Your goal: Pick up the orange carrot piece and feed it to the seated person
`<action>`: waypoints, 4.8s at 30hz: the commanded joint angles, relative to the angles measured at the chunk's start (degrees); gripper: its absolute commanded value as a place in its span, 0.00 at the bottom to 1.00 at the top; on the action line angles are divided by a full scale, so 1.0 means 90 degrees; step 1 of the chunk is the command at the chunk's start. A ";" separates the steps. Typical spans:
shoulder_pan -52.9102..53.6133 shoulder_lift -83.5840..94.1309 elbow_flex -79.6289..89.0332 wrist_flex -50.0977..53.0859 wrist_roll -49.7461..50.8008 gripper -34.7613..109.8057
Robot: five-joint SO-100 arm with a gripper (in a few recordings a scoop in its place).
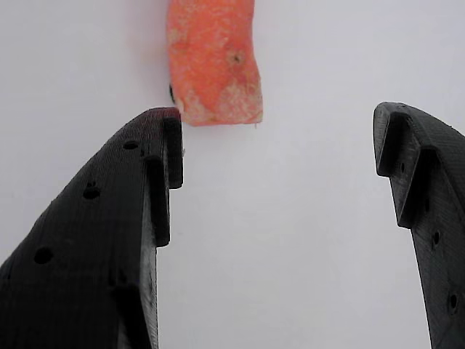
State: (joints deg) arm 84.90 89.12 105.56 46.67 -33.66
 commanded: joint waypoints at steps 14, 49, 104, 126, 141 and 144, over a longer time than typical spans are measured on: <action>-0.0068 -0.0664 -0.0957 -0.0049 -0.0049 0.38; -0.0029 -0.1426 -0.0400 -0.0029 -0.0039 0.37; -0.3057 -0.0488 -0.2256 0.3447 0.2314 0.23; -0.4951 -0.0430 -0.5117 0.3516 0.5059 0.23; -0.6494 -0.0439 -0.7266 0.5430 0.7510 0.23; -0.6855 -0.0439 -0.7754 0.5498 0.8057 0.23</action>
State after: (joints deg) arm 24.87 80.77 44.03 94.75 34.37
